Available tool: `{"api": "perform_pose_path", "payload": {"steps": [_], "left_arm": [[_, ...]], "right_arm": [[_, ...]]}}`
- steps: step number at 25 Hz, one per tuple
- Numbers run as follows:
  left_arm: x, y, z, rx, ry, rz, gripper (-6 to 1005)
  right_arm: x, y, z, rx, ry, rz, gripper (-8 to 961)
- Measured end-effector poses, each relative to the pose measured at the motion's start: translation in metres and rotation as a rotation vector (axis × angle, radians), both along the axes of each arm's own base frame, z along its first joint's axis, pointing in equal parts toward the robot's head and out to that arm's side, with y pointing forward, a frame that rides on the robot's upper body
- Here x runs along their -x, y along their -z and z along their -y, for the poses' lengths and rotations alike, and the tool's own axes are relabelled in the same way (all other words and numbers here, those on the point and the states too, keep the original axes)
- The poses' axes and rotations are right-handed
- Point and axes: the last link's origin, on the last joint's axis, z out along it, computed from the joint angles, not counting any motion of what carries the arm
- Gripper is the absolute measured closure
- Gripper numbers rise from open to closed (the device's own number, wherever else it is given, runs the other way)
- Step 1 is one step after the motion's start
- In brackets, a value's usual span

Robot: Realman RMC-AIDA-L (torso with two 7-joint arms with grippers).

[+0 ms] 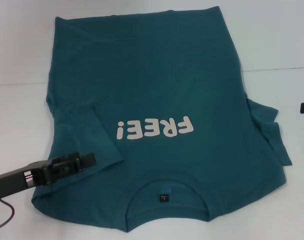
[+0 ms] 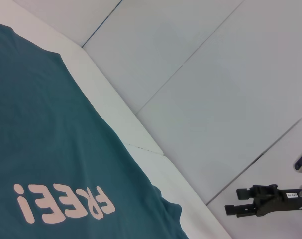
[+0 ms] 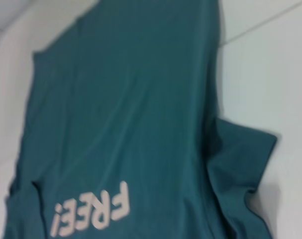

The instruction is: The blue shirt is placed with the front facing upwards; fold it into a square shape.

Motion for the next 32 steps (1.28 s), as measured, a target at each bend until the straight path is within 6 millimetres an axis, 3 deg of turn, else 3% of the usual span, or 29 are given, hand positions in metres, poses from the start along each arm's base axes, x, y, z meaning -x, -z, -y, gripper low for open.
{"api": "perform_pose_path", "payload": {"steps": [8,19,32], "left_arm": [[0.001,0.003,0.001,0.005,-0.011,0.008,64],[0.001,0.003,-0.001,-0.001,-0.014,0.005,64],[0.002,0.004,-0.001,-0.018,-0.031,0.026,64]], "right_arm": [[0.003,0.014,-0.014,0.037,-0.021,0.125,30],[0.011,0.051,-0.033,0.028,-0.158,0.263,31],[0.014,0.065,-0.044,0.058,-0.205,0.392,31]]}}
